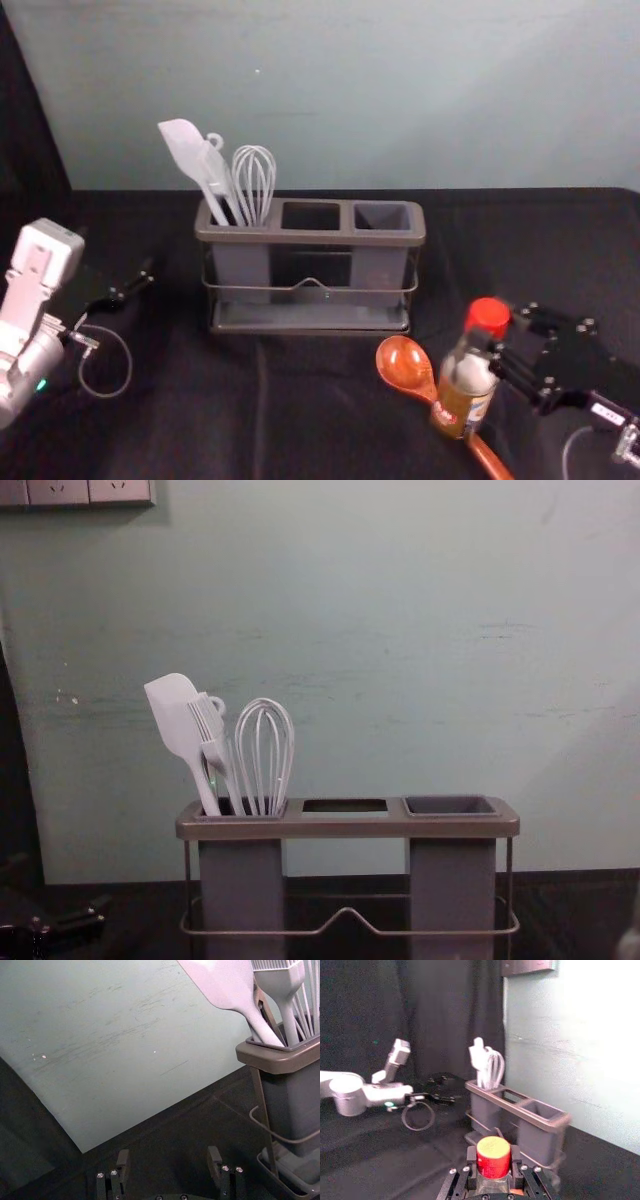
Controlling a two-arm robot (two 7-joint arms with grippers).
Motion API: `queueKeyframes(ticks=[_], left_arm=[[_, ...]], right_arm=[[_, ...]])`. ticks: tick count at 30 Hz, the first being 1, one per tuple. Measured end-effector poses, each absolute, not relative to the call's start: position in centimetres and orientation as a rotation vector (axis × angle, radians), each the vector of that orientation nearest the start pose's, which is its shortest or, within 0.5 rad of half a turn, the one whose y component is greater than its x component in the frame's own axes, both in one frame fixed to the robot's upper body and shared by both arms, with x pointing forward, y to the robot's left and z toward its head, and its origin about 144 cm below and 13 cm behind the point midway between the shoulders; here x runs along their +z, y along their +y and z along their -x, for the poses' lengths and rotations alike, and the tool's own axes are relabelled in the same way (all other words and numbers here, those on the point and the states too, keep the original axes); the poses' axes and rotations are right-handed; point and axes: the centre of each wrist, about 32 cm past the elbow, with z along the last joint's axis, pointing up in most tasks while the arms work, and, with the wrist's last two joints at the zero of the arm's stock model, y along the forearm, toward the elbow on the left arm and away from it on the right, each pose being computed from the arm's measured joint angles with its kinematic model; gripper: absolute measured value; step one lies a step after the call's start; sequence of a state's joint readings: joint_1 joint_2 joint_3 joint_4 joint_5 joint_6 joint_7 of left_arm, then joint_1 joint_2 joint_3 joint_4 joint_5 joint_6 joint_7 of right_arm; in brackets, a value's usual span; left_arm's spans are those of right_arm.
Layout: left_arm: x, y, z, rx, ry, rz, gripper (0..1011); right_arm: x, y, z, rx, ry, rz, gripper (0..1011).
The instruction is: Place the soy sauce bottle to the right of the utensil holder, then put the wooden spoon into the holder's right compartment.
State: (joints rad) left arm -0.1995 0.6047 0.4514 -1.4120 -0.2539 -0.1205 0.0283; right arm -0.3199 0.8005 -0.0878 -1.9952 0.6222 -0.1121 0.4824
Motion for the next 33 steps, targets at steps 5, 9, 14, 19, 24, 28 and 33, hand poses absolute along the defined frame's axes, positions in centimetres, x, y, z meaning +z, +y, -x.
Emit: queueKeyframes(ticks=[5,9,14,19,24,28,33], left_arm=[[114.0,31.0,-48.9,1.248,-0.285,-0.305,1011],[114.0,31.0,-48.9,1.248,-0.285,-0.305,1011],[114.0,31.0,-48.9,1.248,-0.285,-0.304,1011],[114.0,31.0,-48.9,1.248,-0.285,-0.304,1012],[114.0,31.0,-48.9,1.248,-0.285,-0.305,1011],[114.0,31.0,-48.9,1.248,-0.285,-0.304,1012],[114.0,31.0,-48.9,1.248,-0.285,-0.304,1011]], right_arm=[[121.4,-34.2,-38.0,-0.775,-0.116,0.043,388],[121.0,-35.0,-38.8,-0.812,-0.121,0.039,388],[120.7,-35.6,-40.5,-0.843,-0.116,0.023,388],[120.4,-35.6,-42.1,-0.852,-0.1,0.012,388],[119.9,-35.4,-44.2,-0.86,-0.066,0.0,390],[119.9,-35.1,-45.7,-0.865,-0.058,0.002,388],[120.5,-34.7,-47.5,-0.869,-0.067,0.017,388]])
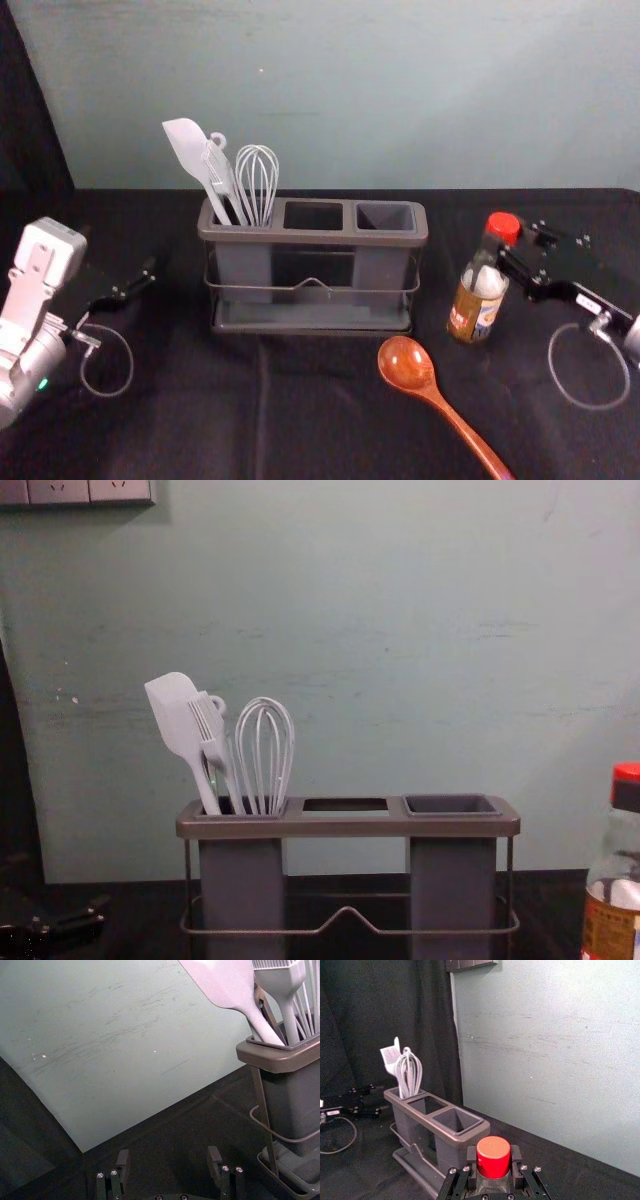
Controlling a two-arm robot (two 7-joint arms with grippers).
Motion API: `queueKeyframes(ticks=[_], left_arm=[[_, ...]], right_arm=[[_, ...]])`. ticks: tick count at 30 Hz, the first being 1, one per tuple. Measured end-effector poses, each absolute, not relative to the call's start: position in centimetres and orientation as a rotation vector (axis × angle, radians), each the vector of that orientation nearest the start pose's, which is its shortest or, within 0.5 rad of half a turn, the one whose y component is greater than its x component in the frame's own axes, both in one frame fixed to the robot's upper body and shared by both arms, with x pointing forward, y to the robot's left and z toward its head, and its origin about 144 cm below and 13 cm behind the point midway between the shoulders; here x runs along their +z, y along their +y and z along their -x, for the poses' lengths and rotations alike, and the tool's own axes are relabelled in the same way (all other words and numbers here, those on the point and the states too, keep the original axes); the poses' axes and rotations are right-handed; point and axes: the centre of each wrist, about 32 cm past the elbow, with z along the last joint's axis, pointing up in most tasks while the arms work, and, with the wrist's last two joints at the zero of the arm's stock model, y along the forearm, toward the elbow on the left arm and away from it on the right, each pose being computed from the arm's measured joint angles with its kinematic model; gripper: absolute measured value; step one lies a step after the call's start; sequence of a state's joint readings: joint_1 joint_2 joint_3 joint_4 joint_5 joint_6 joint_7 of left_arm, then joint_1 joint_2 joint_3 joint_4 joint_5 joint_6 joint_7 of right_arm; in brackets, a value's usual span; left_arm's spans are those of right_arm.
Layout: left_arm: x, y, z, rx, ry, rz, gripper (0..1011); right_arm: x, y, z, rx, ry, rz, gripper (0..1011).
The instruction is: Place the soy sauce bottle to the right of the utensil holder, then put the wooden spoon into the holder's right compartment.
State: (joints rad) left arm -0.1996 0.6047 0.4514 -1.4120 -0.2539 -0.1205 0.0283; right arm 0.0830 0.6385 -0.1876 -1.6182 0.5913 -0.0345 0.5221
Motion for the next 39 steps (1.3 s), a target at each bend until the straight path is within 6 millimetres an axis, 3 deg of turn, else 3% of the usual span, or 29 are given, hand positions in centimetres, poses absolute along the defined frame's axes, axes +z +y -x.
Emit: queueKeyframes(ticks=[12,39], left_arm=[[114.0,31.0,-48.9,1.248,-0.285,-0.305,1011],[114.0,31.0,-48.9,1.248,-0.285,-0.304,1011]], right_arm=[[120.9,-33.9,-50.5,-0.875,-0.072,0.036,388],[118.9,-32.5,-52.9,-0.897,-0.049,0.05,388]])
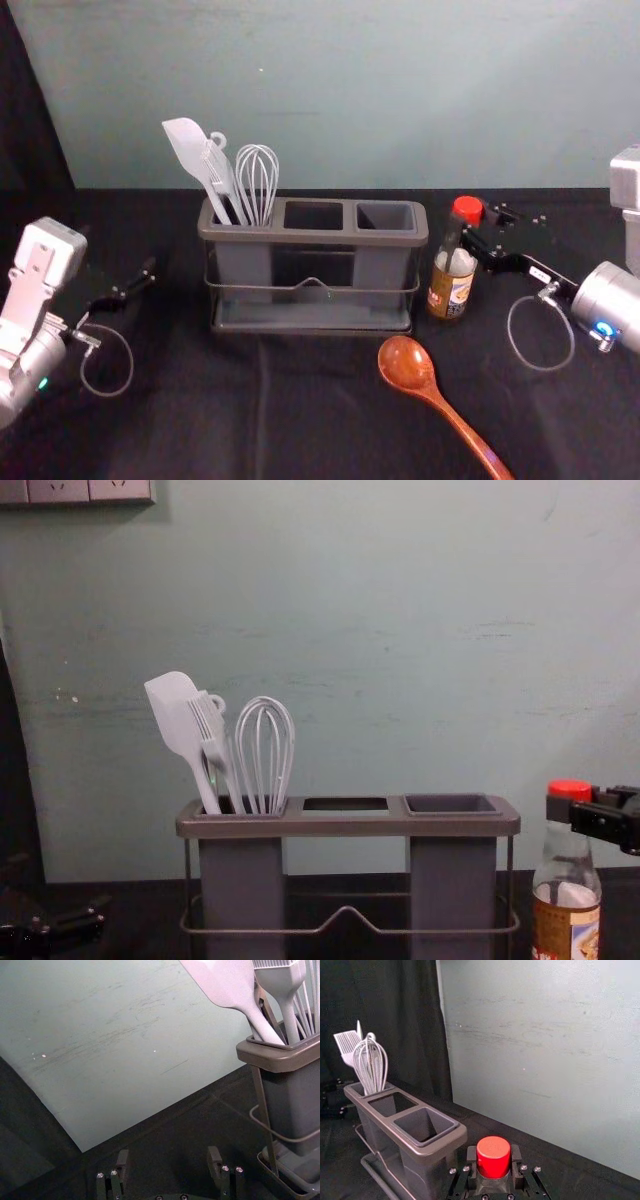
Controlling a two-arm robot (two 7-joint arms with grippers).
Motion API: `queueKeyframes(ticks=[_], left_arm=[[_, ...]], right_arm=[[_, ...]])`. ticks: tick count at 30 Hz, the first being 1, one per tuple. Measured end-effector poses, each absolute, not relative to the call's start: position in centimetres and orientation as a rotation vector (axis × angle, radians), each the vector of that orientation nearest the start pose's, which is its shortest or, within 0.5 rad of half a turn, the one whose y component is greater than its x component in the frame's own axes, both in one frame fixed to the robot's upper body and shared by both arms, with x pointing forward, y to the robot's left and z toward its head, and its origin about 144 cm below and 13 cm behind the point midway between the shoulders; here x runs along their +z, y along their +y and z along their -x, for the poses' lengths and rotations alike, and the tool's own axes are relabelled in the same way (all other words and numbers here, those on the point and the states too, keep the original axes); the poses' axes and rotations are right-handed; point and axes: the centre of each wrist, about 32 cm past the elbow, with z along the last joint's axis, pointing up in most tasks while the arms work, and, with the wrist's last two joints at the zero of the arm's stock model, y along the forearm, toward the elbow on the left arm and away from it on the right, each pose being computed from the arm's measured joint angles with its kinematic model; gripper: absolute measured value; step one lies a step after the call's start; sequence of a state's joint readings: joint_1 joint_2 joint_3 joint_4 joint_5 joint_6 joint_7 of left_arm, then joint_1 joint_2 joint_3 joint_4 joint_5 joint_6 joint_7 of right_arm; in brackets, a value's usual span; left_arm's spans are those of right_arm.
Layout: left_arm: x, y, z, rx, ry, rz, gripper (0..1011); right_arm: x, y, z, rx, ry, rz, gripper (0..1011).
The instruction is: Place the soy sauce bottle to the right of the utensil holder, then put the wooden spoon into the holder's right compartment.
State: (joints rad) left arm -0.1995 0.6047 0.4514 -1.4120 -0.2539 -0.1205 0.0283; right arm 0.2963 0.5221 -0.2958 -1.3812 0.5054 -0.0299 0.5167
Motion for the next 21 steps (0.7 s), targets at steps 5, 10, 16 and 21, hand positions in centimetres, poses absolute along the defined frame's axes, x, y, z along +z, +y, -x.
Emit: queueKeyframes(ticks=[5,10,16,21], left_arm=[[113.98,30.97,-48.86,1.248,-0.285,-0.304,1011],[113.98,30.97,-48.86,1.248,-0.285,-0.304,1011],[113.98,30.97,-48.86,1.248,-0.285,-0.304,1011],[113.98,30.97,-48.86,1.248,-0.285,-0.304,1011]], right_arm=[[118.73,-32.53,-53.11,-0.896,-0.046,0.047,388],[118.7,-32.44,-53.26,-0.895,-0.047,0.044,388],[118.62,-32.34,-53.42,-0.896,-0.047,0.039,388],[118.53,-32.32,-53.47,-0.894,-0.047,0.038,388]])
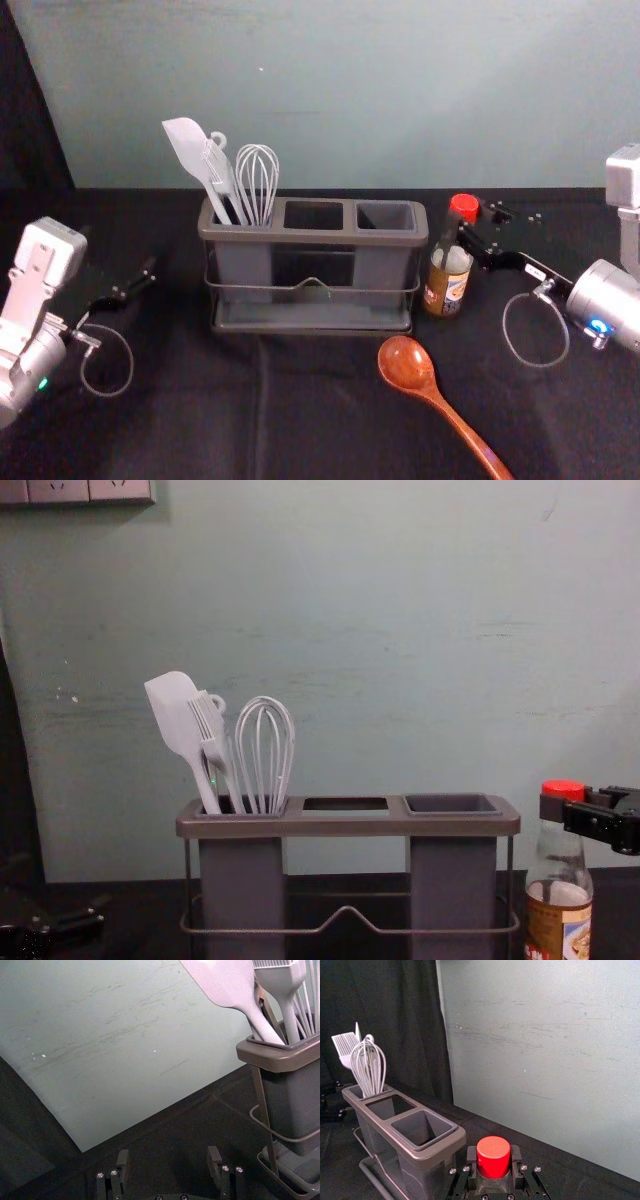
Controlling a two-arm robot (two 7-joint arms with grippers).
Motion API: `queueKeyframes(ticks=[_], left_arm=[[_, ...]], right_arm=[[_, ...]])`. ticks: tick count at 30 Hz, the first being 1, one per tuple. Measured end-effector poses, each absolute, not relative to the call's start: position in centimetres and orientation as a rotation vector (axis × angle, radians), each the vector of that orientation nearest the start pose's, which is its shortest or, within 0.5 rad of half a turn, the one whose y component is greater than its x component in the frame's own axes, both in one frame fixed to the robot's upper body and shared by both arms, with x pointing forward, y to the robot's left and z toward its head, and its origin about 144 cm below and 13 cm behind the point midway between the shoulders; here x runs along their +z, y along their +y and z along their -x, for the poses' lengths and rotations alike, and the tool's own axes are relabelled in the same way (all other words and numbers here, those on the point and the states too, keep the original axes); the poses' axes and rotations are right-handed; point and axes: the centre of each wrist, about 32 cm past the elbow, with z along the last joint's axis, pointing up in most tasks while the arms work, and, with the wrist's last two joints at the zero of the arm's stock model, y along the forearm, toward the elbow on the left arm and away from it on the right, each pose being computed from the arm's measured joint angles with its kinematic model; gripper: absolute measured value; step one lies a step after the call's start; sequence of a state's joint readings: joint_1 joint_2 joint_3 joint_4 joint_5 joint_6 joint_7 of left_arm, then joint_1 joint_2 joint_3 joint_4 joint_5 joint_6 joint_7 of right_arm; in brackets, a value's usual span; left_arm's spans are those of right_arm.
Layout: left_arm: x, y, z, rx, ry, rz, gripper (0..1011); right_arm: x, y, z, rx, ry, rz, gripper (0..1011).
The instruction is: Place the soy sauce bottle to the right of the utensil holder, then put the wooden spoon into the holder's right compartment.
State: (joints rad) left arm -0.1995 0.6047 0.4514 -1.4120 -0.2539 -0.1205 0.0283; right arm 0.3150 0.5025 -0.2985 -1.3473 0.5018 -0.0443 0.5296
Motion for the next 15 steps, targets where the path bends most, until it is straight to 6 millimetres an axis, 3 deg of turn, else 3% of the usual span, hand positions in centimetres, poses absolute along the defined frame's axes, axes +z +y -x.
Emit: queueKeyframes(ticks=[9,15], left_arm=[[113.98,30.97,-48.86,1.248,-0.285,-0.304,1012],[113.98,30.97,-48.86,1.248,-0.285,-0.305,1011]], right_arm=[[118.57,-32.32,-53.45,-0.893,-0.047,0.038,406],[118.58,-32.34,-53.44,-0.894,-0.048,0.038,600]])
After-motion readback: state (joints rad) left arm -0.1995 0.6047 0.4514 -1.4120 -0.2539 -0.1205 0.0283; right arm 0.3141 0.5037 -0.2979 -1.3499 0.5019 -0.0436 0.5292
